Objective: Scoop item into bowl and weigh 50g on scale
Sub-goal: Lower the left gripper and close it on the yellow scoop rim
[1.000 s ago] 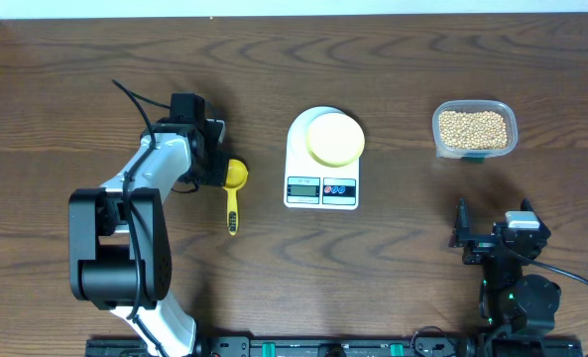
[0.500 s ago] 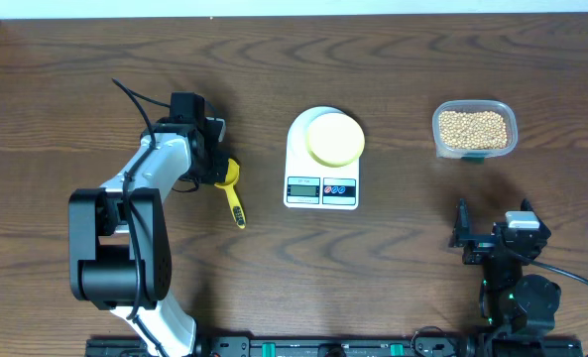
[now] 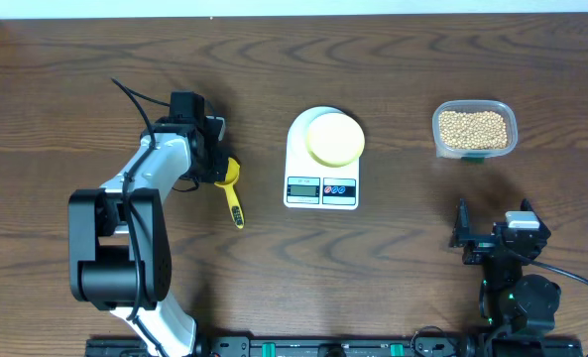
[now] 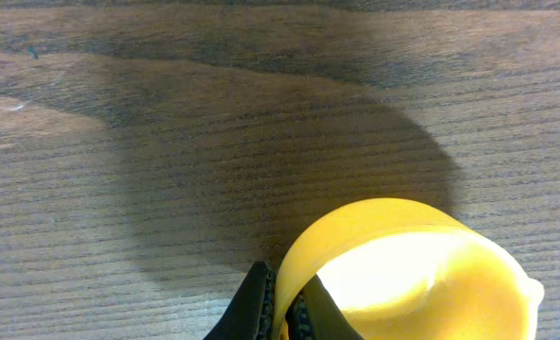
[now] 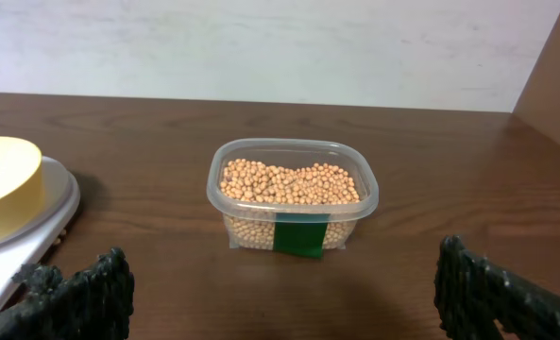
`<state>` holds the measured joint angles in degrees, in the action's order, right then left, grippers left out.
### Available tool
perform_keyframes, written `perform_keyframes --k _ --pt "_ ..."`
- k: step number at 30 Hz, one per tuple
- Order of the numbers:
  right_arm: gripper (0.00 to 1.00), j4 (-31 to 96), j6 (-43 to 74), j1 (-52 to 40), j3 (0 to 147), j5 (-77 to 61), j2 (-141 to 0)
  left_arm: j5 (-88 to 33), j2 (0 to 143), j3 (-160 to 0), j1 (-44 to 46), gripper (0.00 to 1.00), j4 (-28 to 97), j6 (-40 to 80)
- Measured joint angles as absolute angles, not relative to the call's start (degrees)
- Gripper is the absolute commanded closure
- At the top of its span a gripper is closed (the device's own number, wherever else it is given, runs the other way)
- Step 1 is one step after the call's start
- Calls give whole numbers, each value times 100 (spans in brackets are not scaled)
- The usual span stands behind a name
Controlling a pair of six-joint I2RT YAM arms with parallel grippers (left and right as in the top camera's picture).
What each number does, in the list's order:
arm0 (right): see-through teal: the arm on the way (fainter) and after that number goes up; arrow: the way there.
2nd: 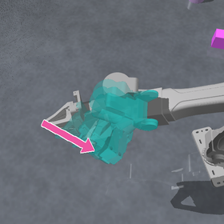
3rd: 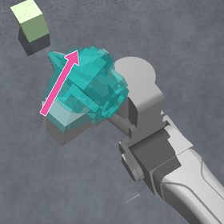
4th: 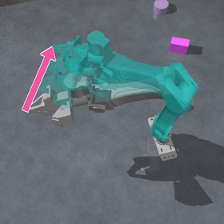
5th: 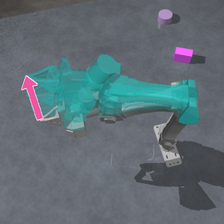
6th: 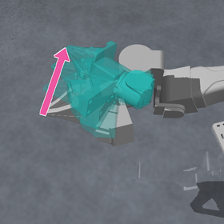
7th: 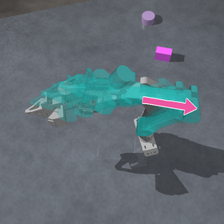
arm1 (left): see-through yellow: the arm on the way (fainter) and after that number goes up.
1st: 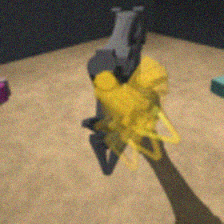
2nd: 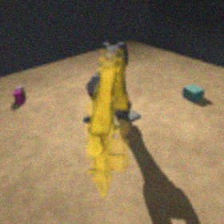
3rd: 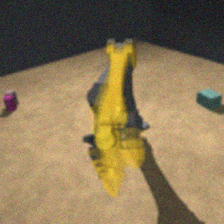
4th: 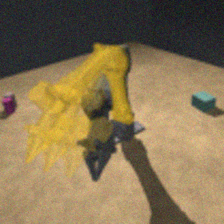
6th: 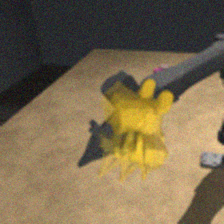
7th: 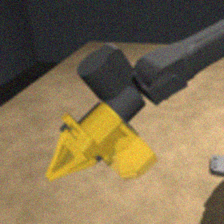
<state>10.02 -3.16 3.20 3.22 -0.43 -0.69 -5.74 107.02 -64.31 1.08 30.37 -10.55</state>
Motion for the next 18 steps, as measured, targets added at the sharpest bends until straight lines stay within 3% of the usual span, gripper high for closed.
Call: perform_keyframes --k 18 --pt "1 1002 -316 320 322 -43 -69 -574 10132 -6431 108 92 3033 -1055"
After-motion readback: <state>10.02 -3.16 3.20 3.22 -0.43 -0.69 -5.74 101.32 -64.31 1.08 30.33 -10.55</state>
